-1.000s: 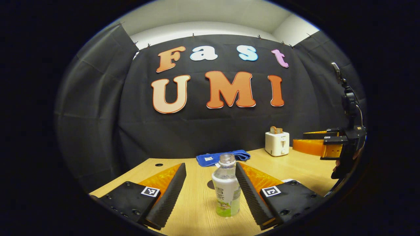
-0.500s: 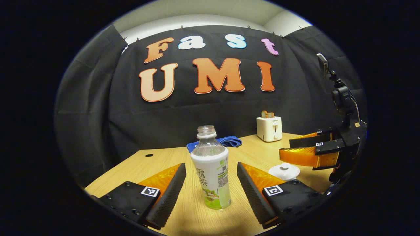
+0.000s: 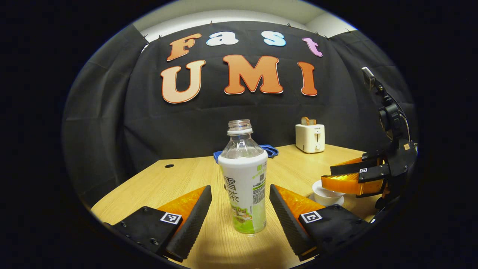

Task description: Open the teacup lid with one hand, grasp the water bottle and pour water into the teacup with the other hand; after pouring, place the water bottle on the coaster and then close the teacup lid.

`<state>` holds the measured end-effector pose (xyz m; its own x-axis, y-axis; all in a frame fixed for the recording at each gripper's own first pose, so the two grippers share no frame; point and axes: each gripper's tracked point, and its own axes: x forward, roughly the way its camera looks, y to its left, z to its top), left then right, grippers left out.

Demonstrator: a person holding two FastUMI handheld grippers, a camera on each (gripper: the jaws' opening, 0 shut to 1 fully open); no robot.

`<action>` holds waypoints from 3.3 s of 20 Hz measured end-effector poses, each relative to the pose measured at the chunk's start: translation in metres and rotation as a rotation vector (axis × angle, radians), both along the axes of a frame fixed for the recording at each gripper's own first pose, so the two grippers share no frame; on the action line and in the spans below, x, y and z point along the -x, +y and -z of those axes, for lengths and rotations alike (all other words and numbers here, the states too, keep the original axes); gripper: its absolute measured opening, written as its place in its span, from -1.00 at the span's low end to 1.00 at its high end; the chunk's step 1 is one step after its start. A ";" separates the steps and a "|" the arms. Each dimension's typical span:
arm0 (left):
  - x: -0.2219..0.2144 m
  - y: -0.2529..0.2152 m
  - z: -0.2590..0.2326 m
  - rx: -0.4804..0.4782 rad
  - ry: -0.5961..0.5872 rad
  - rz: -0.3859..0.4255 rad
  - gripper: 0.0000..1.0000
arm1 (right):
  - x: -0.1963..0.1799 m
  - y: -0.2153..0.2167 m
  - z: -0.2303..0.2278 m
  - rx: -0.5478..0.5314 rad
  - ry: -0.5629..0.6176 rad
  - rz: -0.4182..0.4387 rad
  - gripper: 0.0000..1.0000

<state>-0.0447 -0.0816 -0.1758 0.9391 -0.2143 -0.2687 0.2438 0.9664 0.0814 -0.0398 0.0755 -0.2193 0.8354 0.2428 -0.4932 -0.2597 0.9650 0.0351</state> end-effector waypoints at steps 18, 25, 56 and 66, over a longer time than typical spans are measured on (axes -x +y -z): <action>-0.009 -0.015 0.032 0.020 0.095 0.055 0.77 | -0.004 -0.008 -0.038 -0.090 -0.053 0.001 -0.53; -0.021 -0.012 0.030 0.010 0.086 0.041 0.42 | -0.005 -0.036 -0.047 -0.117 -0.076 0.057 -0.53; -0.045 -0.031 0.017 -1.177 -0.214 0.313 0.24 | 0.025 -0.094 -0.071 -0.113 -0.165 0.120 -0.53; -0.045 -0.043 0.003 -1.460 -0.326 0.409 0.25 | 0.035 -0.102 -0.077 -0.114 -0.188 0.117 -0.53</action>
